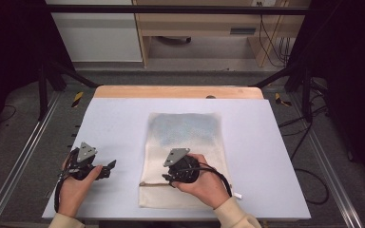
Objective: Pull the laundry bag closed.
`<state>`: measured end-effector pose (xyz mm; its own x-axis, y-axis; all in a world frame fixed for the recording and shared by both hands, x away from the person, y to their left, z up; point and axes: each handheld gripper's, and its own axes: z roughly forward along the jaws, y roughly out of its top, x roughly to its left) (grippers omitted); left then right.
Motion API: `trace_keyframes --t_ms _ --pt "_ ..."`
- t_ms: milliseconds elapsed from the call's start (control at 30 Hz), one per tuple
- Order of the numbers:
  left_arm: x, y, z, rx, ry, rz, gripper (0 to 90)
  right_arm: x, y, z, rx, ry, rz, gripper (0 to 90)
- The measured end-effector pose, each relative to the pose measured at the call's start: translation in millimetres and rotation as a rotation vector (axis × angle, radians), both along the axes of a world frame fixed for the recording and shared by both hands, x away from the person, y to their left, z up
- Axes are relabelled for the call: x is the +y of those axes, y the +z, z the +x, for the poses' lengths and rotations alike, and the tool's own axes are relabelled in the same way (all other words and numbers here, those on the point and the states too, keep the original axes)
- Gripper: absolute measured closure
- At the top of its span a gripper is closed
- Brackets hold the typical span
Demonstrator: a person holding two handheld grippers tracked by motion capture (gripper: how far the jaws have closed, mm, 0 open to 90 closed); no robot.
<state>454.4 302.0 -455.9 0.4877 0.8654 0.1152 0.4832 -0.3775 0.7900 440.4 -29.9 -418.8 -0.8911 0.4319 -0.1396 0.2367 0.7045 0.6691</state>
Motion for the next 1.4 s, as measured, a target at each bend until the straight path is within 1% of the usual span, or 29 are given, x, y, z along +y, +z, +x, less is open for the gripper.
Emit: trace_keyframes --t_ms 133,300,500,567,600,700,733,800,867,1067,1233,1300,1400 --pt "0.4 0.4 -0.1 -0.008 0.005 -0.002 7.8 5.9 0.2 -0.3 0.009 0.016 -0.007 55.8" --pt "1.1 0.5 0.2 -0.006 0.005 -0.003 8.0 11.7 1.2 0.2 0.017 0.033 0.001 64.6" --pt "1.2 0.9 0.0 -0.005 0.003 -0.005 8.3 19.1 2.3 -2.3 0.027 0.056 0.006 69.3" --pt "1.1 0.9 0.1 -0.005 0.001 -0.003 8.4 21.5 1.8 -3.2 0.035 0.072 0.018 70.5" --pt "1.1 0.8 0.2 -0.004 0.001 -0.003 8.4 22.9 1.4 -4.0 0.039 0.071 0.02 71.1" --pt "0.9 0.8 0.1 -0.004 0.001 -0.002 8.4 27.2 -0.4 -4.2 0.044 0.088 0.014 73.6" --pt "0.9 0.8 0.1 -0.004 0.001 -0.002 8.4 27.2 -0.4 -4.2 0.044 0.088 0.014 73.6" --pt "1.1 1.0 0.0 -0.004 0.001 -0.002 8.5 33.4 -4.1 -4.3 0.062 0.102 0.017 75.1" --pt "1.4 1.2 0.0 -0.003 0.002 -0.003 8.8 37.7 -6.2 -5.0 0.074 0.104 0.024 76.0" --pt "1.5 1.8 -0.2 0.003 -0.004 -0.004 9.3 52.7 -12.9 -5.1 0.099 0.129 0.013 76.2" --pt "1.9 1.8 -0.3 0.006 -0.004 -0.006 9.4 63.6 -18.5 -3.7 0.121 0.147 -0.002 75.0" --pt "1.9 1.8 -0.4 0.006 -0.004 -0.006 9.4 67.0 -21.0 -2.7 0.136 0.145 0.002 74.7" --pt "1.9 1.6 -0.3 0.007 -0.004 -0.008 9.5 70.8 -23.9 -0.7 0.153 0.154 -0.006 73.2"
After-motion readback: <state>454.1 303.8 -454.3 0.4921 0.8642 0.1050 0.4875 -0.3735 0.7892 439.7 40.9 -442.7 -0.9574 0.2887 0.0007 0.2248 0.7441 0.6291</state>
